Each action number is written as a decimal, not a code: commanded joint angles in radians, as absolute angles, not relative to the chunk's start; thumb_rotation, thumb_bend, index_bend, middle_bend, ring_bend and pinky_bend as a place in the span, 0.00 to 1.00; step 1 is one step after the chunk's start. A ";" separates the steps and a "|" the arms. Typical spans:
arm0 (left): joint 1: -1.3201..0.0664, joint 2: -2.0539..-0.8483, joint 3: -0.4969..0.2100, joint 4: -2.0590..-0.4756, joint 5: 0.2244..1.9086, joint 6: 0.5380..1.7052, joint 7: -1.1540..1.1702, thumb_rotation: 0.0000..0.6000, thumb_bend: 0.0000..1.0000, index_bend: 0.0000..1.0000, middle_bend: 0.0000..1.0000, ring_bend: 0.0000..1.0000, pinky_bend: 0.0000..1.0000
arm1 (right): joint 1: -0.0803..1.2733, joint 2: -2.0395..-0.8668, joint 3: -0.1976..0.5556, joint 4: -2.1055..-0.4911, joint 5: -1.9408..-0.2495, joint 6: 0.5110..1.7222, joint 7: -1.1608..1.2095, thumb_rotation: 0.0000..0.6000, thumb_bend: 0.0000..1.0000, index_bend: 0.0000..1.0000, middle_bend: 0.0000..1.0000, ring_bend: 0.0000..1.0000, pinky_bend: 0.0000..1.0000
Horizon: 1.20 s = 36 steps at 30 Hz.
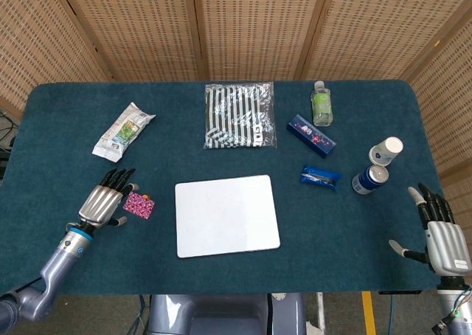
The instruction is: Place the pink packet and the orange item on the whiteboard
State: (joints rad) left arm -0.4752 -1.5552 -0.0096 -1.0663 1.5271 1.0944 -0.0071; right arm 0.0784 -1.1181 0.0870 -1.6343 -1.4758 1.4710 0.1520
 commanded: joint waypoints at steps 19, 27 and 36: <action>-0.502 -1.643 -0.014 -0.939 1.518 1.079 -0.131 1.00 0.15 0.28 0.00 0.00 0.00 | 0.080 -1.114 0.087 -1.640 -1.471 1.462 0.165 1.00 0.05 0.00 0.00 0.00 0.00; -0.509 -1.639 -0.011 -0.948 1.507 1.057 -0.110 1.00 0.15 0.28 0.00 0.00 0.00 | 0.080 -1.112 0.087 -1.642 -1.469 1.460 0.169 1.00 0.05 0.00 0.00 0.00 0.00; -0.510 -1.649 -0.009 -0.937 1.500 1.054 -0.092 1.00 0.15 0.28 0.00 0.00 0.00 | 0.080 -1.110 0.087 -1.645 -1.467 1.456 0.174 1.00 0.05 0.00 0.00 0.00 0.00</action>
